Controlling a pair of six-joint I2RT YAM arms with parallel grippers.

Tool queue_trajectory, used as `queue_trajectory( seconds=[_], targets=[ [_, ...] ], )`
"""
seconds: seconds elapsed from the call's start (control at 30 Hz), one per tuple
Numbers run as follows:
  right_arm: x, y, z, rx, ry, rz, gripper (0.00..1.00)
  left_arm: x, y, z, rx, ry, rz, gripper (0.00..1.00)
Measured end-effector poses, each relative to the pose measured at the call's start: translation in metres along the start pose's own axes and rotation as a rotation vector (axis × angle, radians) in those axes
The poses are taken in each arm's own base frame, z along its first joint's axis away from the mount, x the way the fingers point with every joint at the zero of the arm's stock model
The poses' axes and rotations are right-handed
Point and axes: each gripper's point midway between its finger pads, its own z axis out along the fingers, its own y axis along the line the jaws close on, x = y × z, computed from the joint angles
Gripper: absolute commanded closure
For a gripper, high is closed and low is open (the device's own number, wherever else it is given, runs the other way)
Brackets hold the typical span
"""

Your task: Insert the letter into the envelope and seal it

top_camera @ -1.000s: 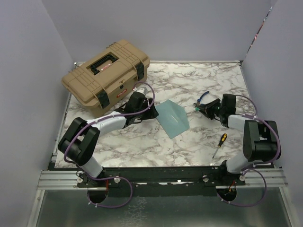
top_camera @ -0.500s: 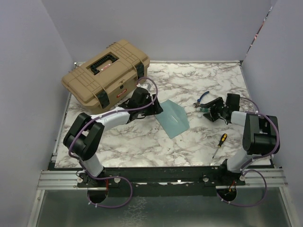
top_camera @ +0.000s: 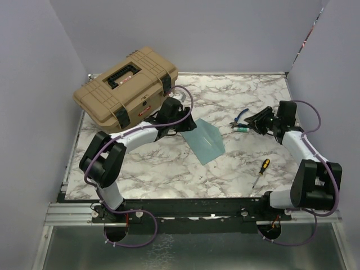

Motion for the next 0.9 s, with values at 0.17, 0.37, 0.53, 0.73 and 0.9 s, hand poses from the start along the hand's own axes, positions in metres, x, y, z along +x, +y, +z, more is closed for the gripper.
queue_trajectory(
  seconds=[0.17, 0.37, 0.53, 0.73, 0.9],
  targets=[
    [0.008, 0.009, 0.003, -0.055, 0.04, -0.077, 0.97, 0.002, 0.003, 0.016, -0.015, 0.013, 0.068, 0.67],
    [0.021, 0.005, 0.033, -0.021, 0.139, -0.074, 1.0, 0.023, 0.014, 0.044, -0.065, 0.062, 0.137, 0.8],
    [0.038, 0.015, 0.056, -0.02, 0.213, -0.105, 1.0, 0.035, 0.026, 0.049, -0.114, 0.086, 0.155, 0.88],
    [0.06, 0.025, 0.083, -0.012, 0.289, -0.146, 0.99, 0.049, 0.046, 0.051, -0.179, 0.135, 0.178, 0.93],
    [0.073, 0.023, 0.094, 0.004, 0.33, -0.153, 0.99, 0.048, 0.052, 0.052, -0.199, 0.134, 0.202, 0.96]
  ],
)
